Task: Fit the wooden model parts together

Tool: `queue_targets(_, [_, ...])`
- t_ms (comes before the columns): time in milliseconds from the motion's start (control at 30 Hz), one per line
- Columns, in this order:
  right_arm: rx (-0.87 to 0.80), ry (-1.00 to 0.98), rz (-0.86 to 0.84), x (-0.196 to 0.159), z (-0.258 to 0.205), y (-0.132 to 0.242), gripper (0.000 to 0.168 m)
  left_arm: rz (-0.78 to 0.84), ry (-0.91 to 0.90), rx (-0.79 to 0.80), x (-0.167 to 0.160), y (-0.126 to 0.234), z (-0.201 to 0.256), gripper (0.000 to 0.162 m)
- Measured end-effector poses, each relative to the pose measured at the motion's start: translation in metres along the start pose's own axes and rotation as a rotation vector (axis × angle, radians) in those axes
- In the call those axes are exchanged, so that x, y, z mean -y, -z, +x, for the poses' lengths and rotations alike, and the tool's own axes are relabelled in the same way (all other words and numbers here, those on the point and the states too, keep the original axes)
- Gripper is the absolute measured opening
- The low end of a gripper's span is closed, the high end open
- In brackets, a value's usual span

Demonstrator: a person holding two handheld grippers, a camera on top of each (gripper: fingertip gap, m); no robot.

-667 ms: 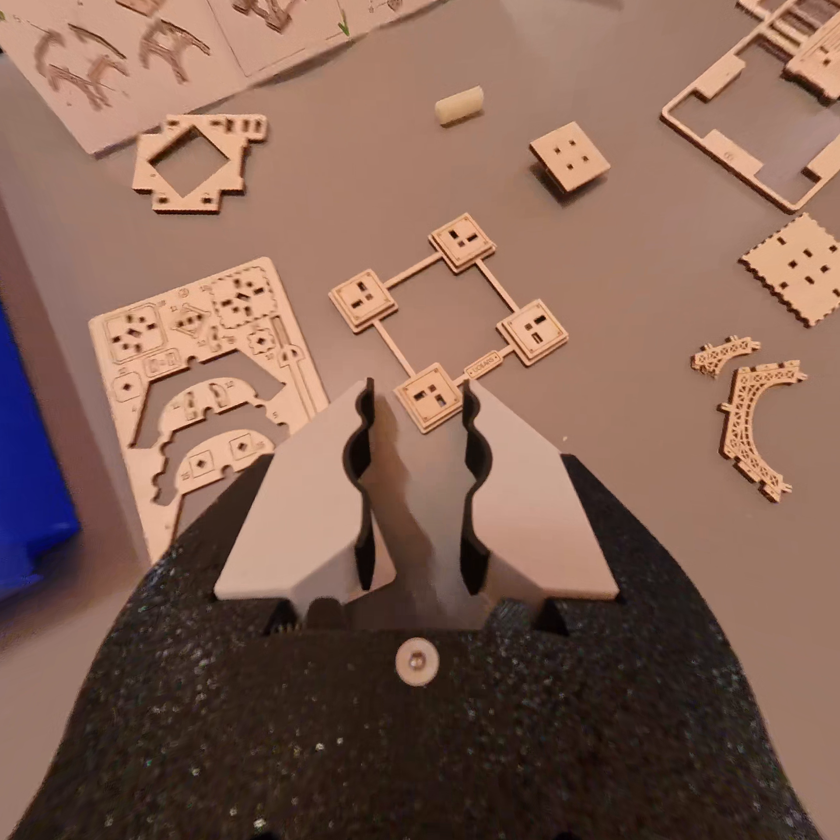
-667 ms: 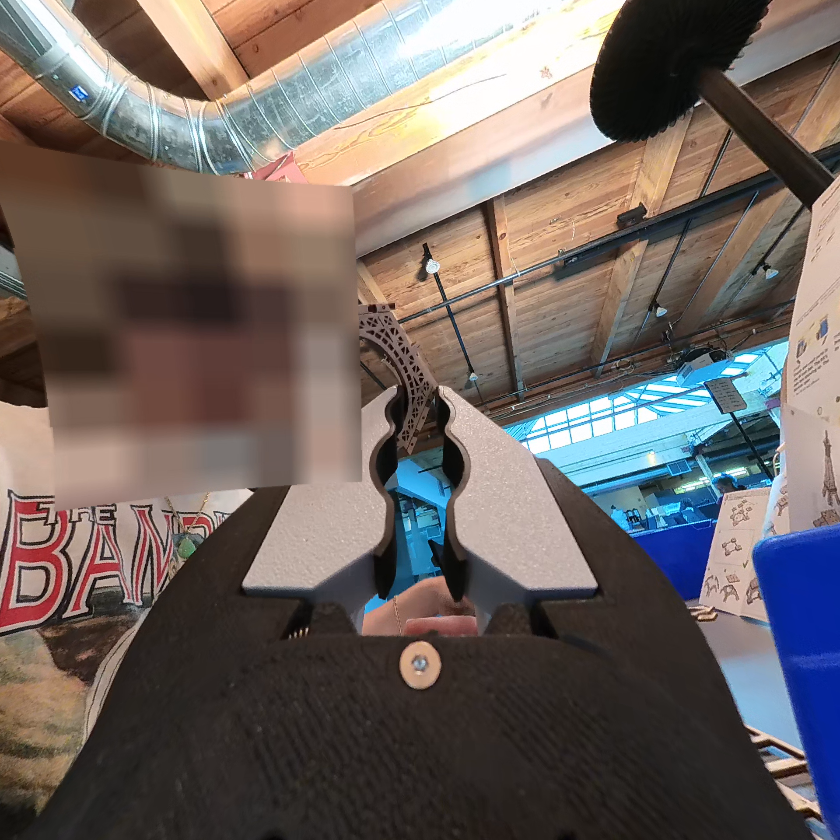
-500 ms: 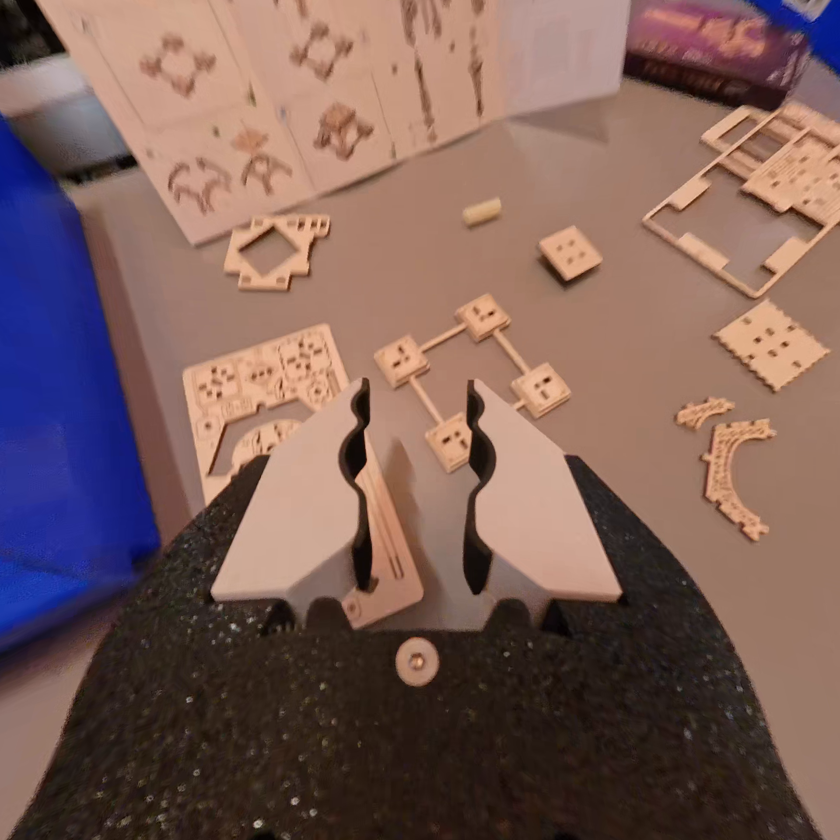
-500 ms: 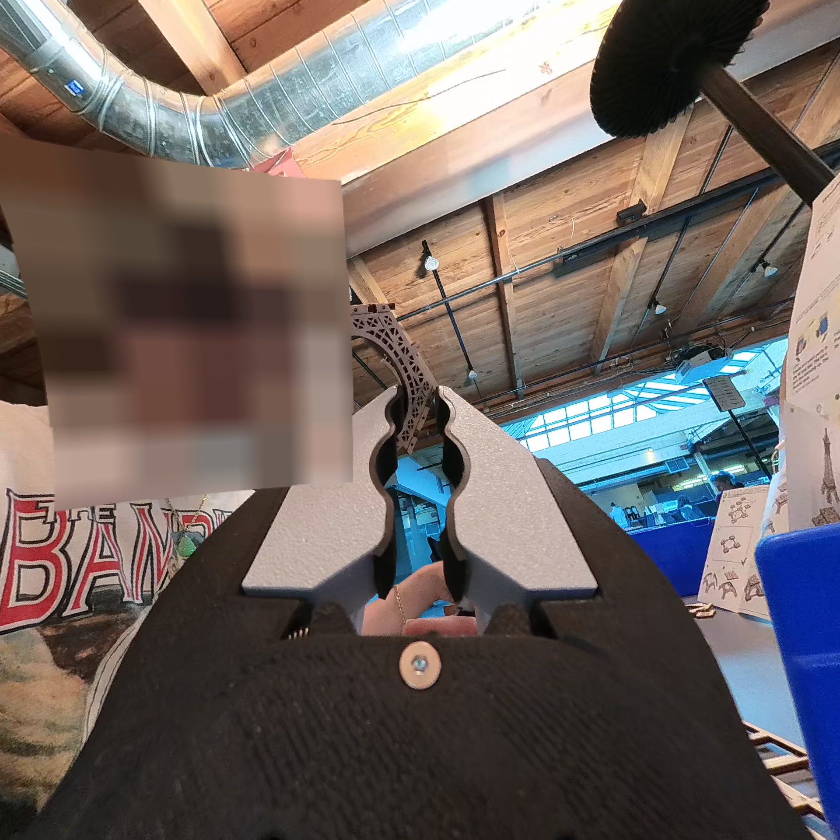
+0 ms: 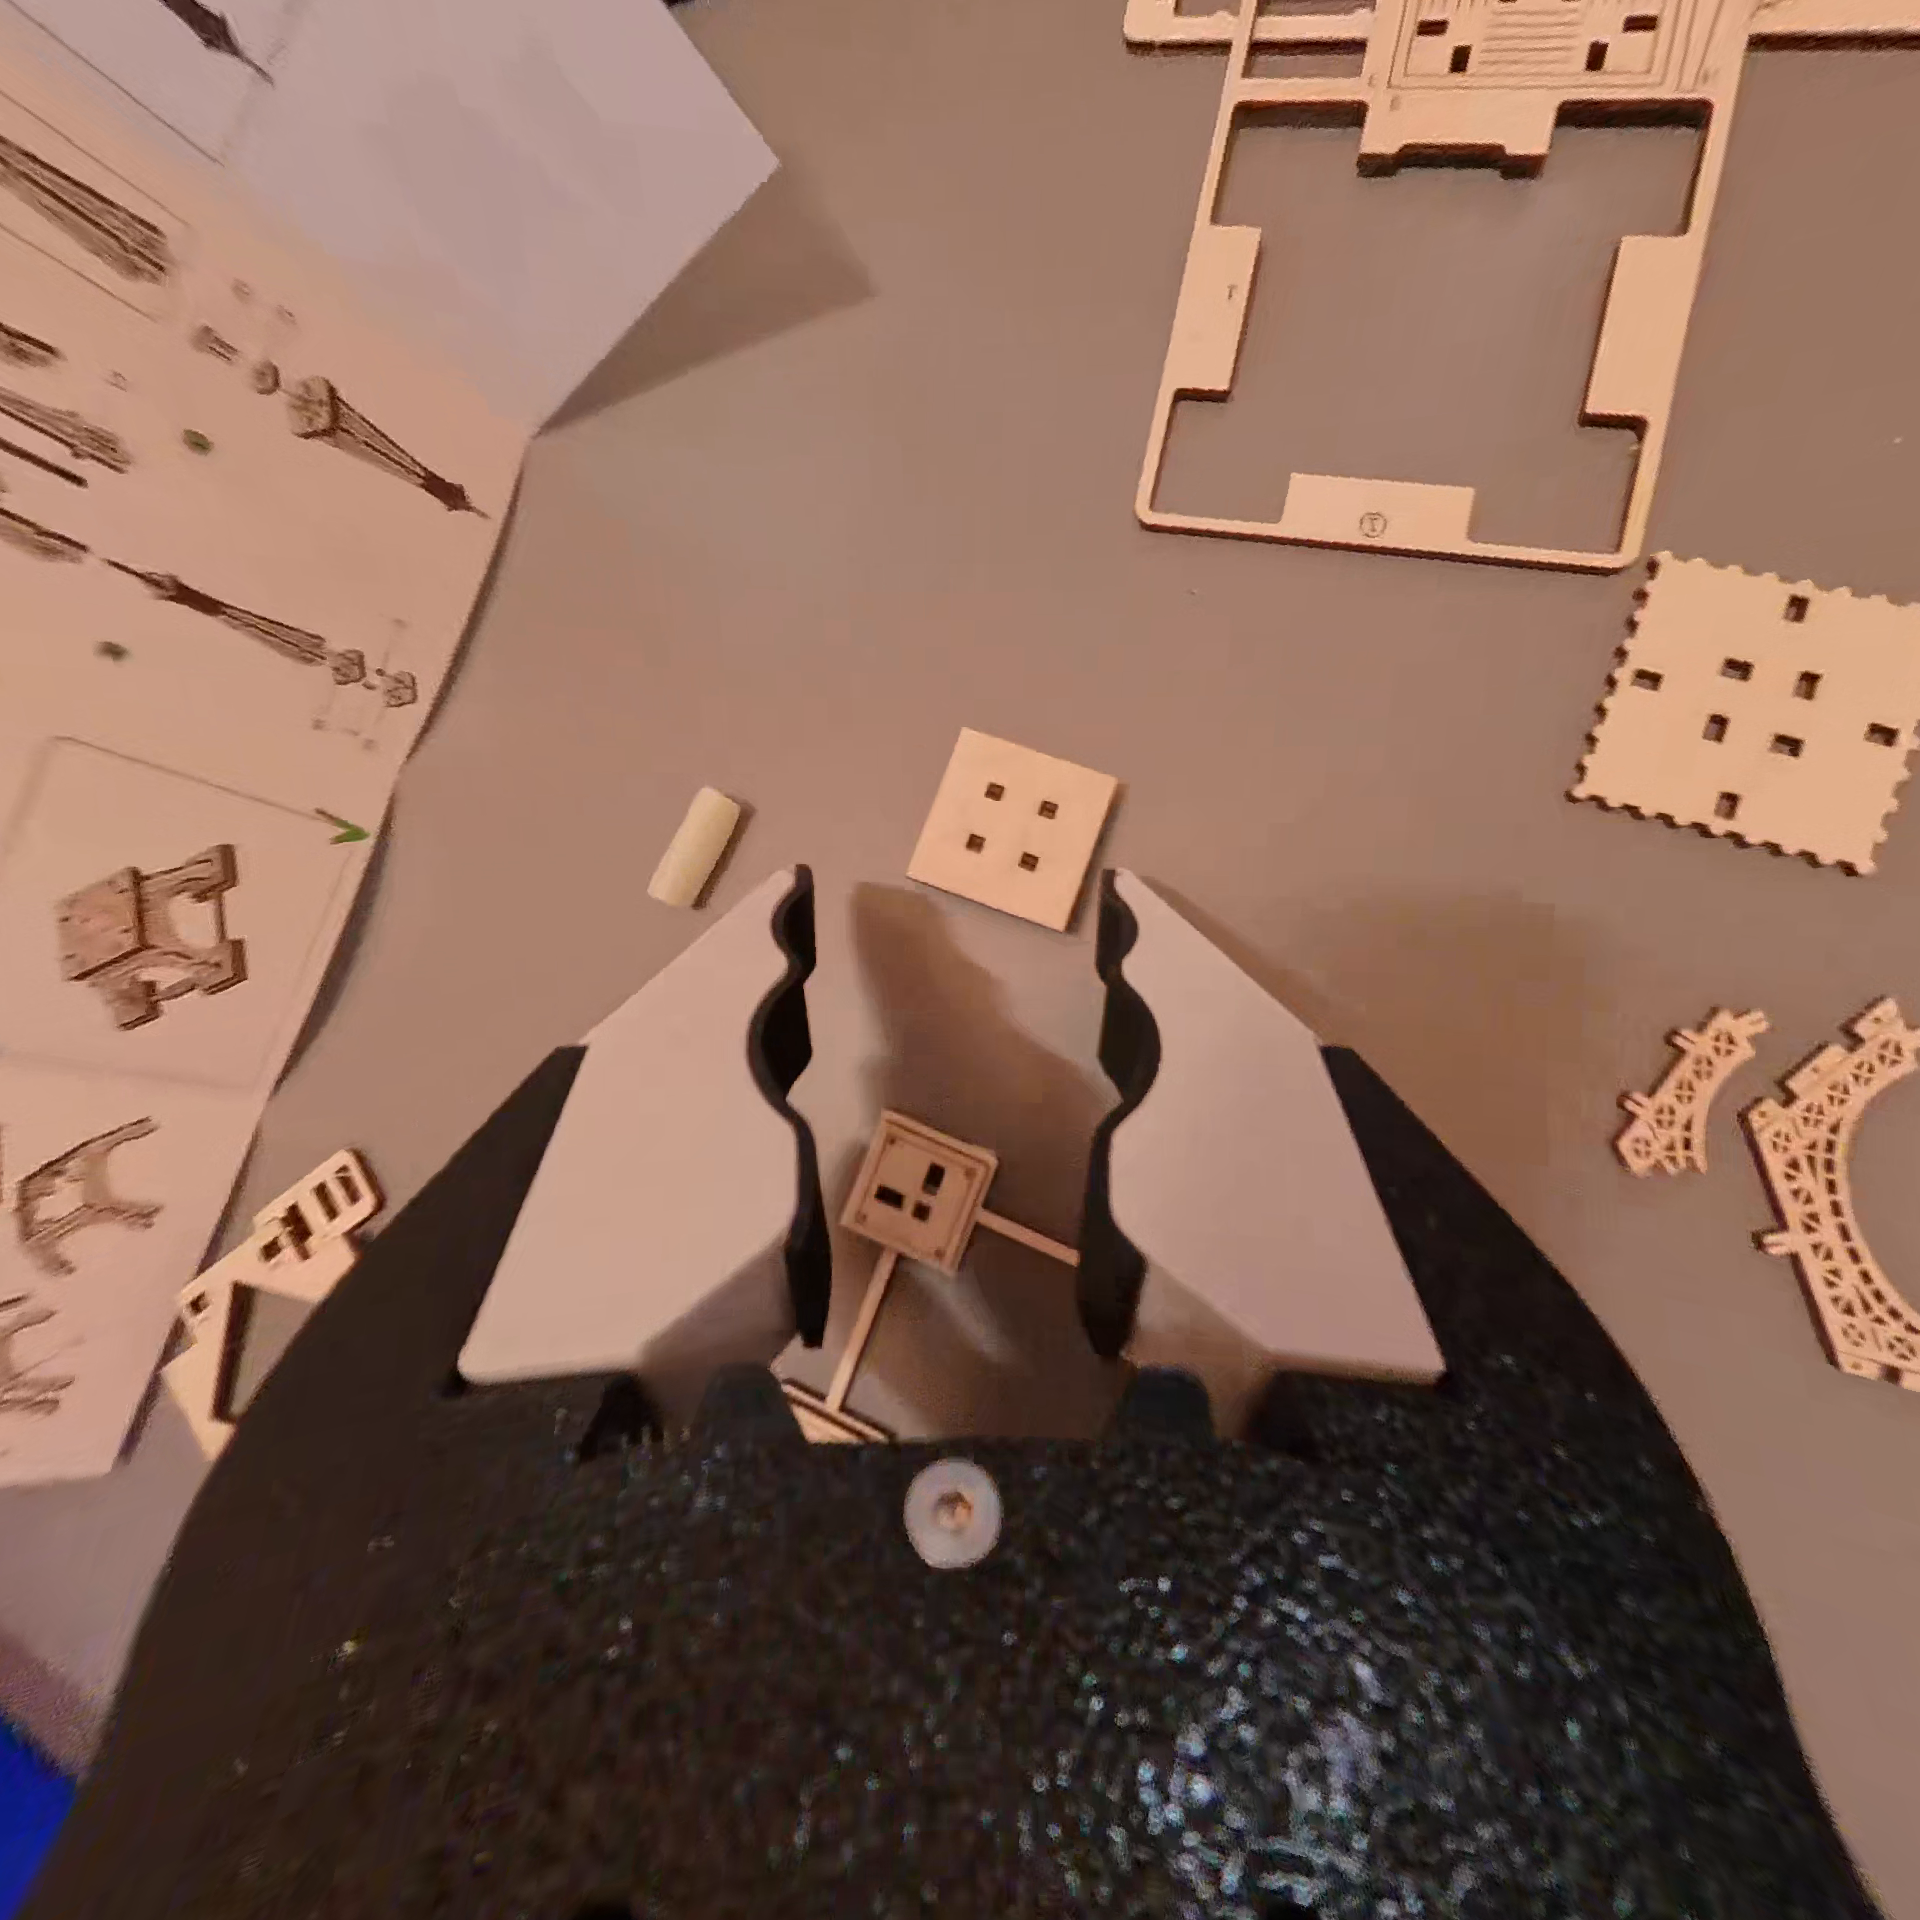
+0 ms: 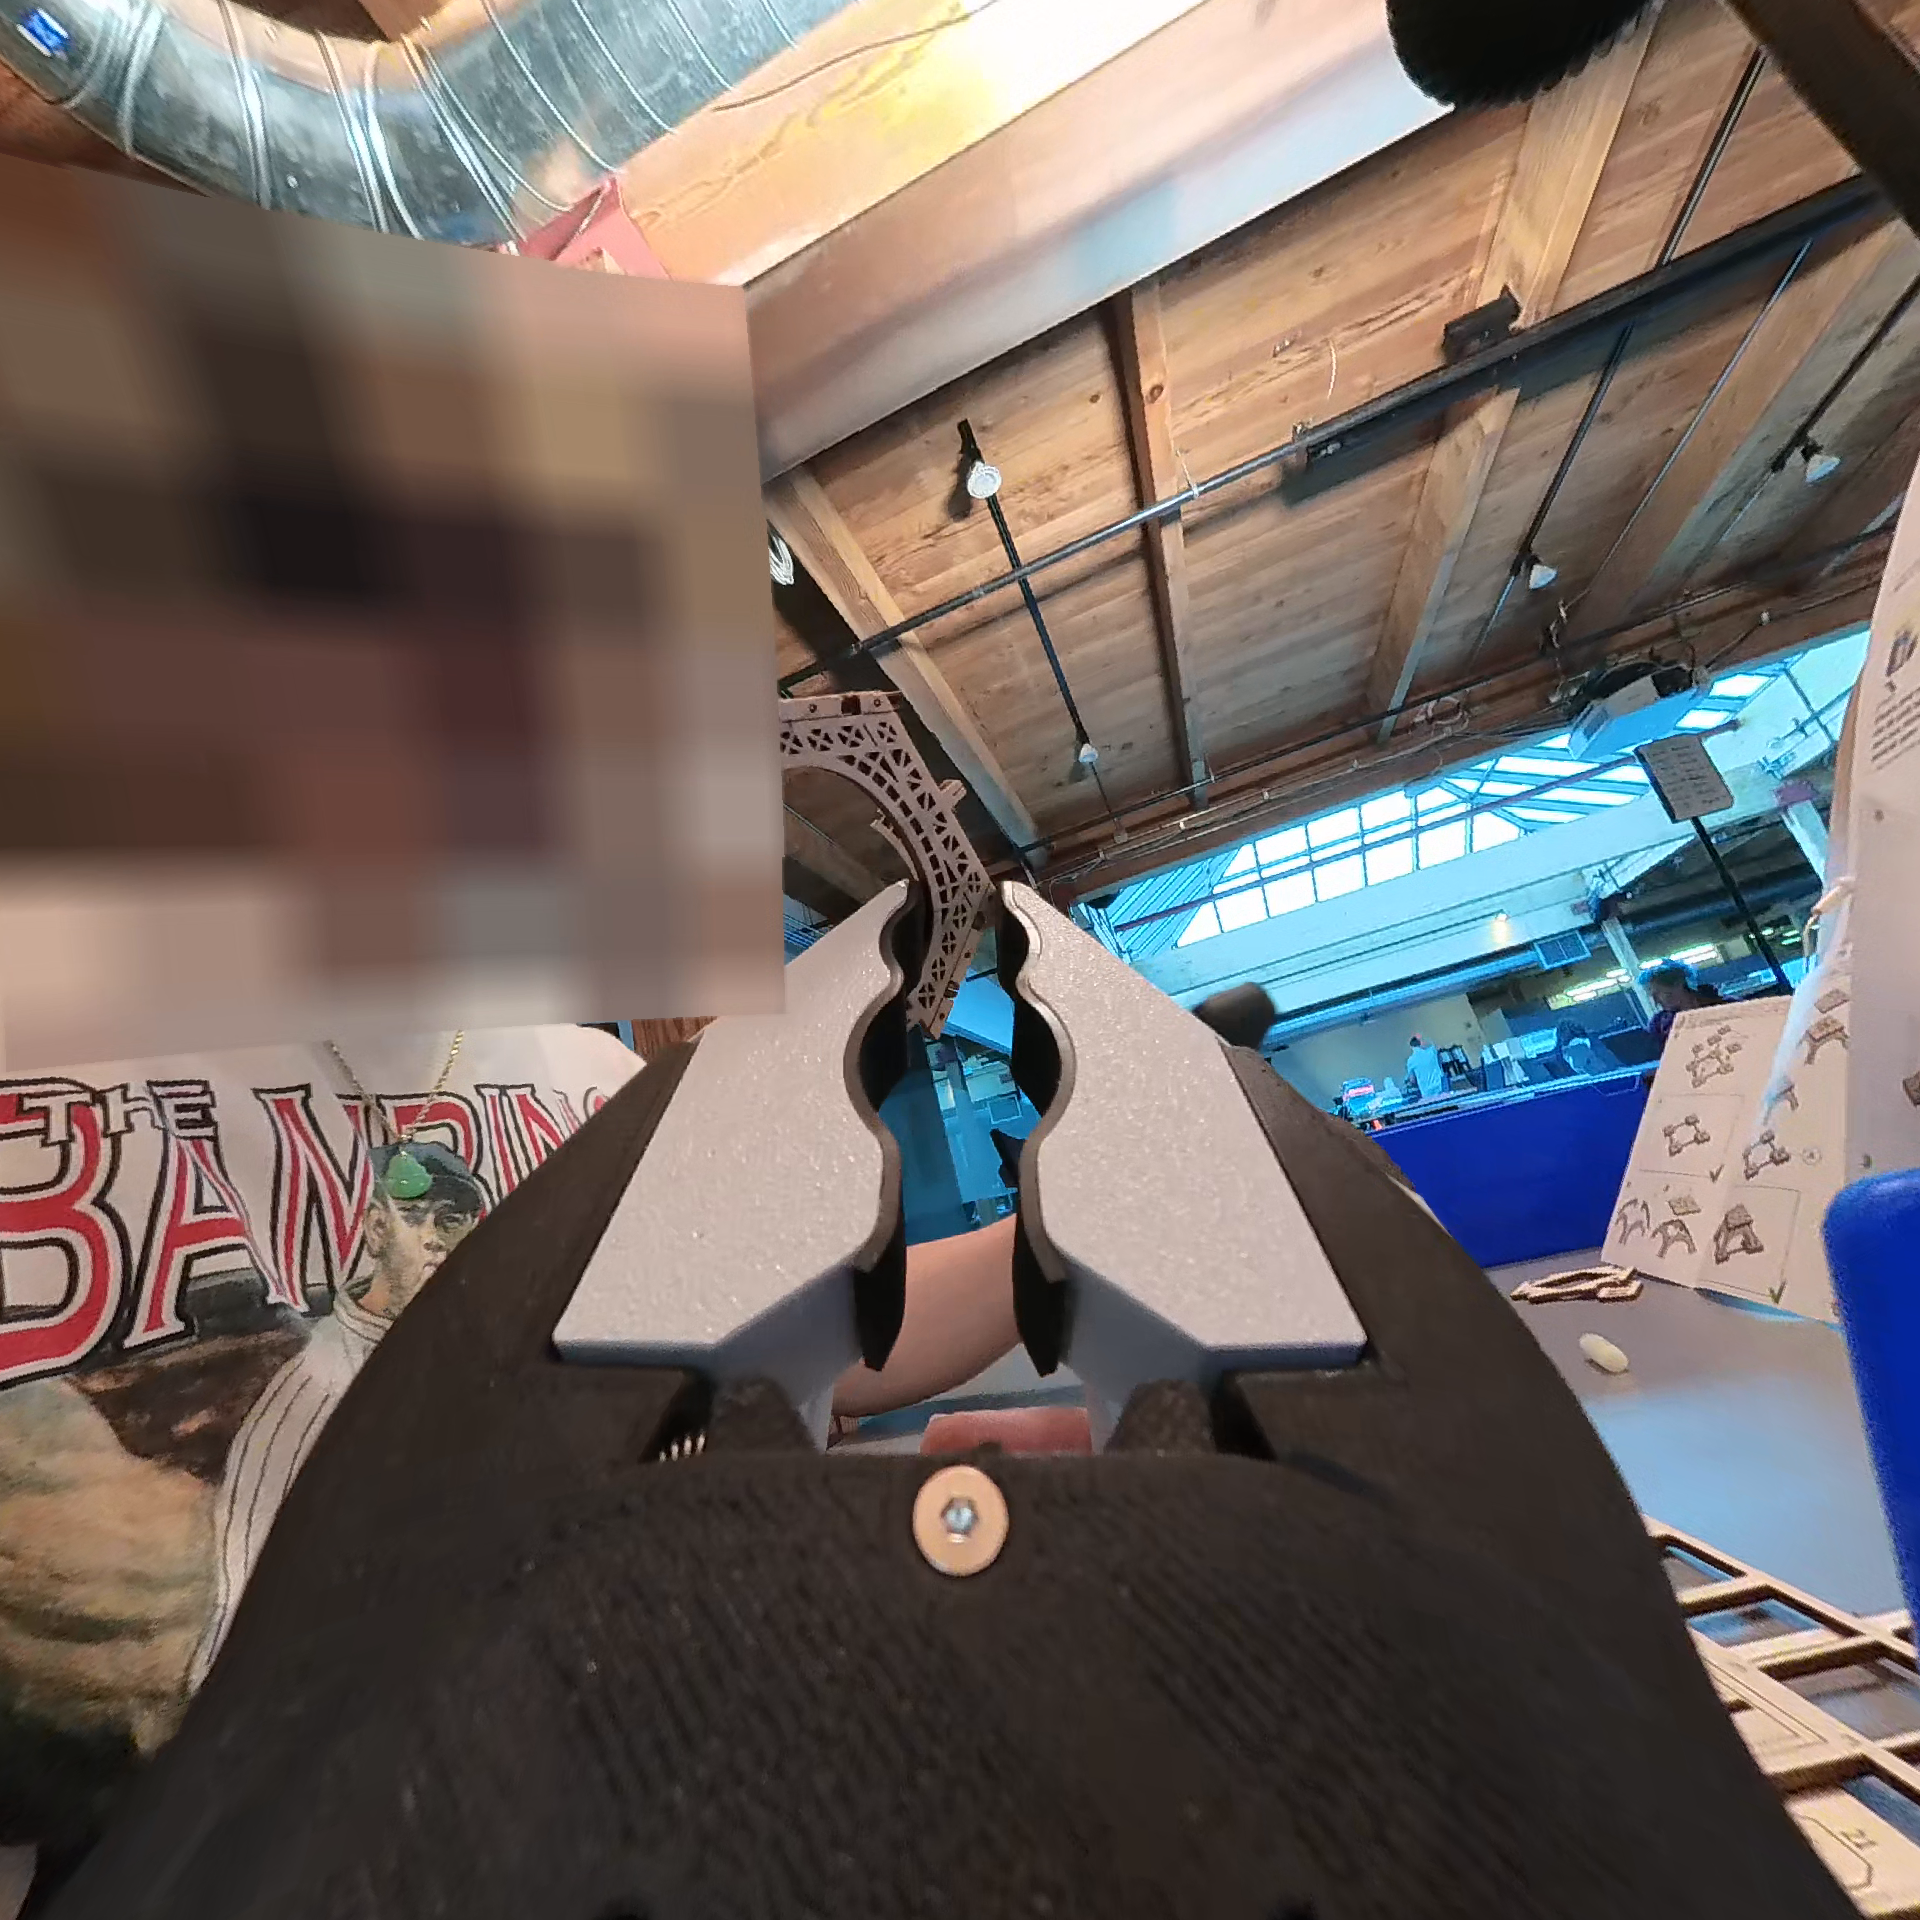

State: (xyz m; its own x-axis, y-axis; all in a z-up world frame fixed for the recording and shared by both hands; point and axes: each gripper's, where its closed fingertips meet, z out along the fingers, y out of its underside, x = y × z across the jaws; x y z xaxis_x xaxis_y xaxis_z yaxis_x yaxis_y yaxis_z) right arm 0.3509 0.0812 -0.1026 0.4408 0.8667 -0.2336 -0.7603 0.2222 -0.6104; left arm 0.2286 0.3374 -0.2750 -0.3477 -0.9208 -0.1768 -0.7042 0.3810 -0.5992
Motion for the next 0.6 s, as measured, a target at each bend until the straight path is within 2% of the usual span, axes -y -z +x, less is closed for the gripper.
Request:
queue_targets(100, [-0.012, 0.009, 0.009, 0.003, 0.001, 0.002, 0.010, -0.015, 0.004, -0.024, -0.002, 0.002, -0.004, 0.048])
queue_targets(267, [-0.033, 0.018, 0.012, 0.004, 0.004, 0.004, 0.010, 0.064, 0.044, 0.083, 0.007, 0.041, -0.031, 0.042])
queue_targets(500, [-0.043, 0.008, -0.045, -0.007, 0.007, 0.000, 0.010, 0.012, 0.056, 0.267, -0.019, 0.087, -0.065, 0.032])
queue_targets(600, [-0.048, 0.006, -0.072, -0.013, 0.007, -0.001, 0.010, 0.039, 0.076, 0.257, -0.020, 0.093, -0.068, 0.030])
